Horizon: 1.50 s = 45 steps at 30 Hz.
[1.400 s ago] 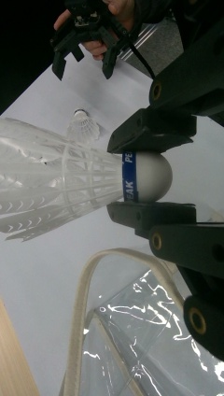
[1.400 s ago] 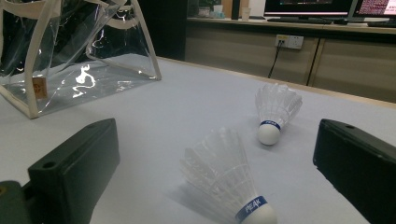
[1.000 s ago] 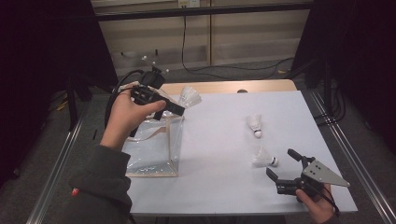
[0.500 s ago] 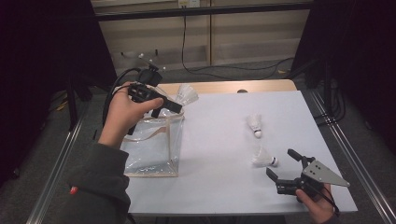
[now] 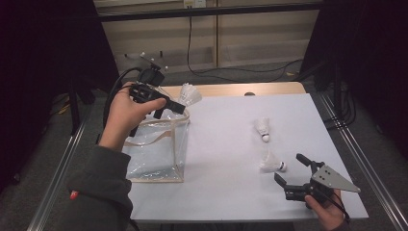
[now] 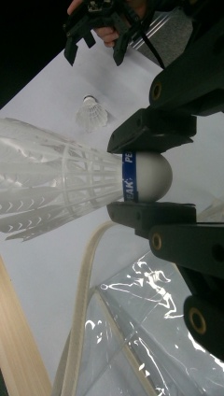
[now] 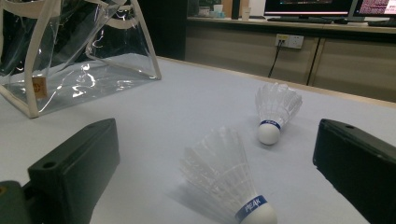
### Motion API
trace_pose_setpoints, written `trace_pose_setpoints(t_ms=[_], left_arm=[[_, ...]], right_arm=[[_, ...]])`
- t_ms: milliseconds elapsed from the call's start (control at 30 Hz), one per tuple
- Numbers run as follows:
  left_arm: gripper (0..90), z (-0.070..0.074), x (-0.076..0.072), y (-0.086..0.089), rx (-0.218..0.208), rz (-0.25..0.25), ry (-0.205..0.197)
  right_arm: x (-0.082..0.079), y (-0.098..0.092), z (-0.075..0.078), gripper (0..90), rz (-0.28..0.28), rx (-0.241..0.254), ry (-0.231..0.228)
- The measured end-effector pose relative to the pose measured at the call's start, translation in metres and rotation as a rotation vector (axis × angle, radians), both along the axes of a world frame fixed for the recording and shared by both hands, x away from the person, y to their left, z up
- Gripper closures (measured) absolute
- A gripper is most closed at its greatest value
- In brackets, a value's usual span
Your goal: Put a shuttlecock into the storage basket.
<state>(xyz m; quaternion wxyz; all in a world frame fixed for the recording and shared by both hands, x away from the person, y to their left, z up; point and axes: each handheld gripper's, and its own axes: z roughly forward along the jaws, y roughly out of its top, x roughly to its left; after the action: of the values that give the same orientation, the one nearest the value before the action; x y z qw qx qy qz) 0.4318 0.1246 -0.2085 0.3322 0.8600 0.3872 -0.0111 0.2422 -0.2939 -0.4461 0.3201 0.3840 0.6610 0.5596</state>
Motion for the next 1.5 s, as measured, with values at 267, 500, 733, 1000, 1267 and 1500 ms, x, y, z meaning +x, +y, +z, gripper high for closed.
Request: trace_pose_setpoints(t_ms=[267, 500, 733, 1000, 1267, 1500], left_arm=[[65.9, 0.000, 0.003, 0.004, -0.001, 0.023, -0.004], [65.9, 0.000, 0.007, 0.011, -0.004, 0.045, -0.005], [65.9, -0.001, 0.009, 0.014, -0.004, 0.051, -0.006], [65.9, -0.001, 0.010, 0.014, -0.002, 0.060, -0.007], [65.9, -0.002, 0.012, 0.018, 0.004, 0.073, -0.008], [65.9, -0.002, 0.013, 0.019, 0.000, 0.091, -0.013]], right_arm=[[0.000, 0.000, 0.000, 0.5, 0.001, -0.001, -0.004], [0.000, 0.000, 0.000, 0.5, 0.004, -0.002, -0.004], [0.000, 0.000, 0.000, 0.5, 0.004, -0.002, -0.003], [0.000, 0.000, 0.000, 0.5, 0.005, -0.003, -0.004], [0.000, 0.000, 0.000, 0.5, 0.005, -0.003, -0.004], [0.000, 0.000, 0.000, 0.5, 0.003, -0.001, -0.007]])
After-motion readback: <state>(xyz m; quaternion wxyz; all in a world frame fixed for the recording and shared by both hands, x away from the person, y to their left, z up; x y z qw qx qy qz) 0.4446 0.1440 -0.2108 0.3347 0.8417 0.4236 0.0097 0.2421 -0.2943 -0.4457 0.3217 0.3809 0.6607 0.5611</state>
